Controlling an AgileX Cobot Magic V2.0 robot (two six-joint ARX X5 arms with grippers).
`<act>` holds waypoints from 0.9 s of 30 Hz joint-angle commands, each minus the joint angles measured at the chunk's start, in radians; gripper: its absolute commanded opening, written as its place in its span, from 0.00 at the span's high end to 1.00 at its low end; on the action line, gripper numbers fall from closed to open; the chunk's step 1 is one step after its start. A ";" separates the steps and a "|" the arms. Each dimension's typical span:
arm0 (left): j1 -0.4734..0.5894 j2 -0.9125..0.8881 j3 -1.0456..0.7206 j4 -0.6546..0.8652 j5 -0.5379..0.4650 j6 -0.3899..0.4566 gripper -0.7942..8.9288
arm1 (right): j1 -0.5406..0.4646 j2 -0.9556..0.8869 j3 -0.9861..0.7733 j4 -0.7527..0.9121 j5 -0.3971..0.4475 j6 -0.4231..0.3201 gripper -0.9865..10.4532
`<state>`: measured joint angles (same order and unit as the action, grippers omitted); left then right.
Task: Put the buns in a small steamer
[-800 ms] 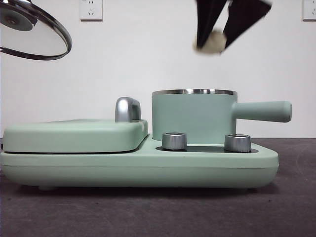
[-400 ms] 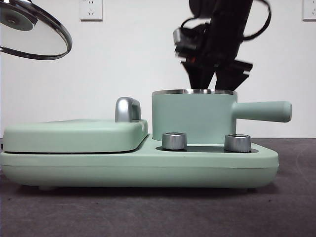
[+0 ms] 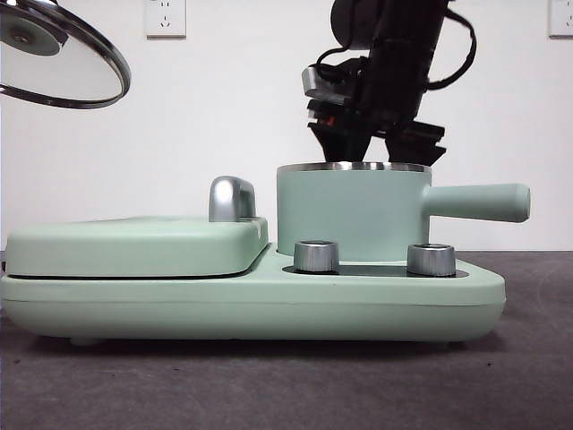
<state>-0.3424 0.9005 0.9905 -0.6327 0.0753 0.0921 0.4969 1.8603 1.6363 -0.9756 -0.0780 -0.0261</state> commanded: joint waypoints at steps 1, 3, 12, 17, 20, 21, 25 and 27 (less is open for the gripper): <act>-0.002 0.002 0.016 0.027 -0.001 0.000 0.90 | 0.010 -0.071 0.046 -0.014 0.000 0.005 0.60; -0.002 0.002 0.016 0.027 -0.001 0.000 0.90 | 0.019 -0.158 0.046 -0.013 0.002 0.017 0.60; -0.002 0.002 0.016 0.026 -0.001 0.000 0.90 | 0.226 -0.607 -0.383 0.462 0.070 0.016 0.64; -0.002 0.002 0.016 0.021 -0.001 0.000 0.90 | 0.312 -0.756 -0.595 0.594 0.114 -0.007 0.65; -0.002 0.002 0.016 0.019 -0.001 0.000 0.90 | 0.341 -0.821 -0.694 0.602 0.121 -0.007 0.65; -0.002 0.002 0.016 0.019 -0.001 0.000 0.90 | 0.353 -0.847 -0.735 0.602 0.129 -0.007 0.65; -0.002 0.002 0.016 0.020 0.000 0.000 0.90 | 0.385 -0.924 -0.856 0.596 0.145 0.013 0.65; -0.005 0.002 0.016 0.024 0.004 0.000 0.90 | 0.395 -0.968 -0.900 0.552 0.176 0.049 0.65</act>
<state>-0.3428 0.9005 0.9905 -0.6357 0.0761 0.0921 0.8791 0.9054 0.7372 -0.4213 0.0841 -0.0120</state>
